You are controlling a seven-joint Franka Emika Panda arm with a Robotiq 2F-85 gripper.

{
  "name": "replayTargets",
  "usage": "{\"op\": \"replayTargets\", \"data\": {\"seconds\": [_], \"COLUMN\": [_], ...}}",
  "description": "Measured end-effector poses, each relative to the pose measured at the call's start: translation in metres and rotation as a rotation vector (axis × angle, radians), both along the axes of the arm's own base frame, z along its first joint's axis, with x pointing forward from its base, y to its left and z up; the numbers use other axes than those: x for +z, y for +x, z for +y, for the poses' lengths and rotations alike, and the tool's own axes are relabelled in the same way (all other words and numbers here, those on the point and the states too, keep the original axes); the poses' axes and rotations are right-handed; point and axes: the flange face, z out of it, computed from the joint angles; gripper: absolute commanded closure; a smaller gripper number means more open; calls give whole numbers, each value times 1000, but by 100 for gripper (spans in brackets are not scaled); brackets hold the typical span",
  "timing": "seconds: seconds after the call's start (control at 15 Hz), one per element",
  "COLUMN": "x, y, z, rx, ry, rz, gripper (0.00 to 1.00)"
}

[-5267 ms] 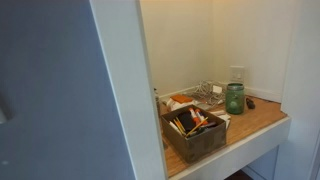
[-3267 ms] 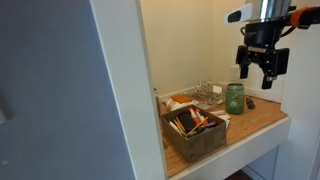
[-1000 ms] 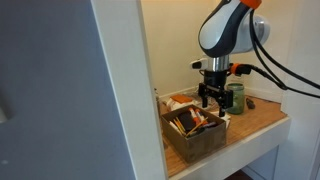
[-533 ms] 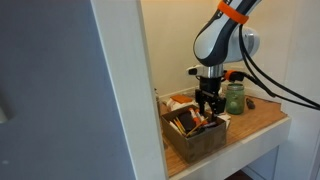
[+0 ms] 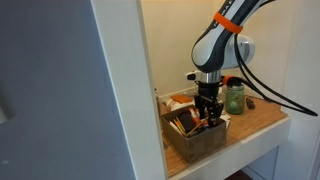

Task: Take a pencil out of the box and put it on the shelf

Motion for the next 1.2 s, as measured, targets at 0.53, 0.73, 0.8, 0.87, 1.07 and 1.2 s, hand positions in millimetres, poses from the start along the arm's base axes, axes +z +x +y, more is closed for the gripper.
{"op": "replayTargets", "data": {"seconds": [0.53,0.73,0.8,0.87,1.07,1.2], "x": [-8,-9,-8,-8,-5,1], "y": [9,12,13,13,14,14], "z": [3,6,6,7,7,7], "rx": [28,40,44,48,65,73], "ry": [7,9,9,9,1,-8], "rz": [-30,-34,-36,-38,-36,-30], "gripper": [78,98,100,100,98,98]}}
